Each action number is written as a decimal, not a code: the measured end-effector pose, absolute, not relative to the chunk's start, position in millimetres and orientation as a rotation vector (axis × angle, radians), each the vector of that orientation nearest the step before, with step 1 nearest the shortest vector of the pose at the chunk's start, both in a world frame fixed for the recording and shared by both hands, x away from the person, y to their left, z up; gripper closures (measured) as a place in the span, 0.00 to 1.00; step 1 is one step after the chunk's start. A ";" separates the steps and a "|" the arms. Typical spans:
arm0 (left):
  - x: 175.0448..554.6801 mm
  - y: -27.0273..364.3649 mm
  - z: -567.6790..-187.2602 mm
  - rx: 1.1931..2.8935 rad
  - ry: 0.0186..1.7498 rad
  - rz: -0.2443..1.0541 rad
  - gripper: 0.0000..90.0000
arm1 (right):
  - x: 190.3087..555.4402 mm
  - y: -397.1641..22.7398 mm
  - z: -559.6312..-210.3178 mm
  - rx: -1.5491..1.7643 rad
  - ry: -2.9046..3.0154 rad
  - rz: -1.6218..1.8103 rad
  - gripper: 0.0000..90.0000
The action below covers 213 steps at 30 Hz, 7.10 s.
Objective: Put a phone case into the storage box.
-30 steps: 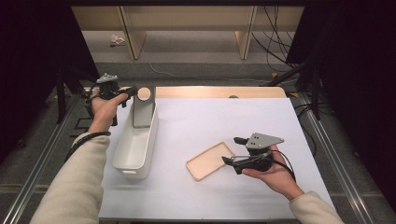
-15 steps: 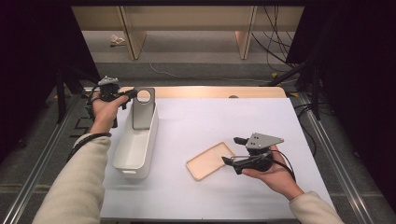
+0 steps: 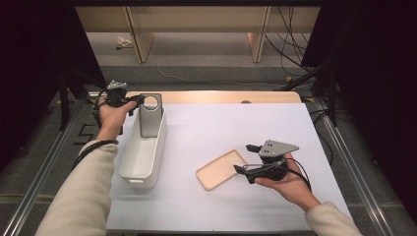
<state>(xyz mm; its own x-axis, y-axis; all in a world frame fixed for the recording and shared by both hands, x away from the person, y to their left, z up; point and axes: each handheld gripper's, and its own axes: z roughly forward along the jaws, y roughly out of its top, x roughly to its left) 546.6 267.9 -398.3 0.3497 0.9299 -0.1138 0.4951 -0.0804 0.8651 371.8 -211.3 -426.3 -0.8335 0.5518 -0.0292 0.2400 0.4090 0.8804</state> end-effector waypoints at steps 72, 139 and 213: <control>358.8 234.8 -412.6 1.759 1.107 0.546 0.01 | 377.0 -213.2 -426.9 0.746 2.324 1.393 0.19; 360.1 231.8 -411.3 1.749 1.100 0.543 0.01 | 373.6 -112.7 -474.3 0.710 2.816 0.980 1.00; 358.1 227.0 -412.0 1.765 1.082 0.537 0.01 | 370.4 -186.0 -453.7 0.676 2.924 0.650 0.78</control>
